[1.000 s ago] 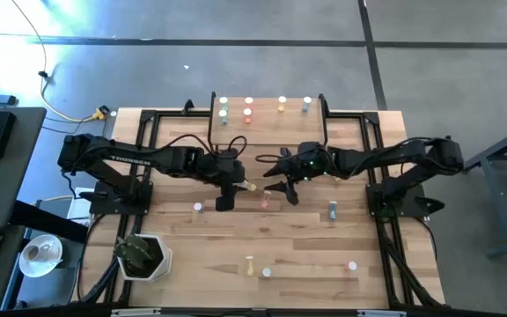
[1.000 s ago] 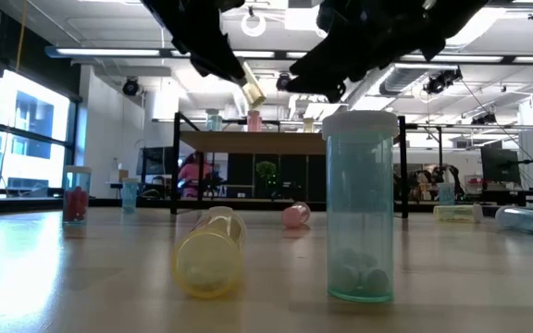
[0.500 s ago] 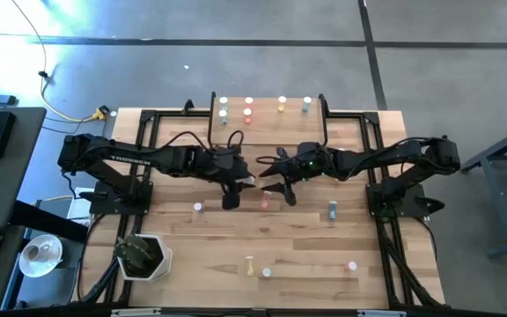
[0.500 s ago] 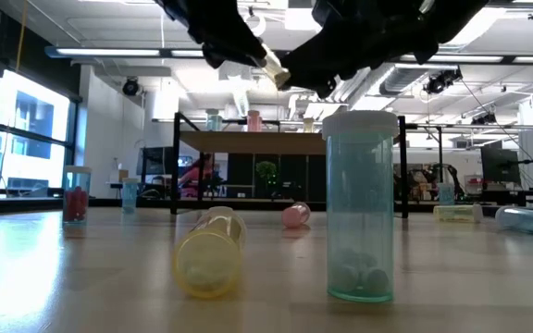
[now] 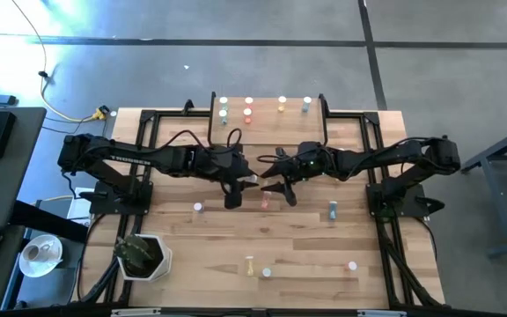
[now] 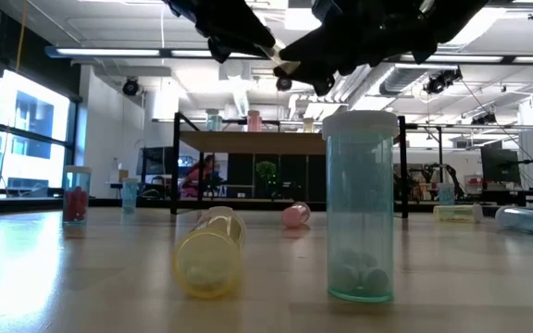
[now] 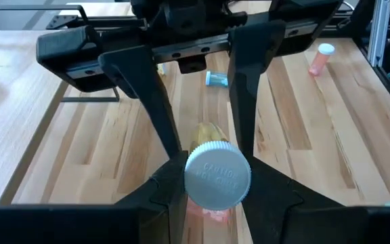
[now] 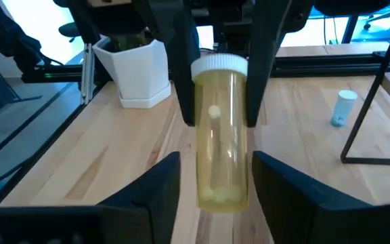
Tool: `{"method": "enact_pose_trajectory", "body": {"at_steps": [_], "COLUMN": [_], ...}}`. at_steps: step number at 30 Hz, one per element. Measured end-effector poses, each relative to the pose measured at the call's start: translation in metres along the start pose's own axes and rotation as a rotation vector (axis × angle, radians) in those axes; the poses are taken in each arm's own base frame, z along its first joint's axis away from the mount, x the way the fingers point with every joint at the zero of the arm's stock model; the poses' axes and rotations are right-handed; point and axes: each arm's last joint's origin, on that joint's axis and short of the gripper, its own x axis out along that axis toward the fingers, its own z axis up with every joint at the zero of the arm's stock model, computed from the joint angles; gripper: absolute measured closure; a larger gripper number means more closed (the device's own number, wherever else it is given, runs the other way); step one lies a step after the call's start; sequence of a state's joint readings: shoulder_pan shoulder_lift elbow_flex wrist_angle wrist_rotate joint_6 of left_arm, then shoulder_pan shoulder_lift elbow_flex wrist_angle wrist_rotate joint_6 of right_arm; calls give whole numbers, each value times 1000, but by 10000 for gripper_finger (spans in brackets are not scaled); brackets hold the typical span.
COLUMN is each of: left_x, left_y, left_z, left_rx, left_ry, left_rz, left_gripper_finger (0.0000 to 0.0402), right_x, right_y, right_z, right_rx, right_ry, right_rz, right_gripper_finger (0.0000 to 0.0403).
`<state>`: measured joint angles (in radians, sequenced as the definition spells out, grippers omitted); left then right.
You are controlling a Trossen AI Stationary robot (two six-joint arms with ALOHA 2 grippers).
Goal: Pick and place medicine bottles onto shelf by color
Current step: Put the yellow pill bottle on the shelf
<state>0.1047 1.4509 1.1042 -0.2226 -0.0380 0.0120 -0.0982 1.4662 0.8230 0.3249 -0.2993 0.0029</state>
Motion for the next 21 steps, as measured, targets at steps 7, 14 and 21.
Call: {"method": "enact_pose_trajectory", "body": {"at_steps": [7,14,21], "left_x": [0,0,0], "left_y": [0,0,0], "left_z": [0,1,2], "left_rx": [0,-1,-1], "left_ry": [-3,-14,-17], "left_rz": [0,0,2], "left_gripper_finger": [295,295,288], "right_x": [0,0,0], "right_y": [0,0,0], "right_z": [0,1,1], "right_rx": [-1,-1,-3], "right_ry": [-2,-3,-3], "right_rz": [0,1,1], "right_gripper_finger": [288,315,317]}}
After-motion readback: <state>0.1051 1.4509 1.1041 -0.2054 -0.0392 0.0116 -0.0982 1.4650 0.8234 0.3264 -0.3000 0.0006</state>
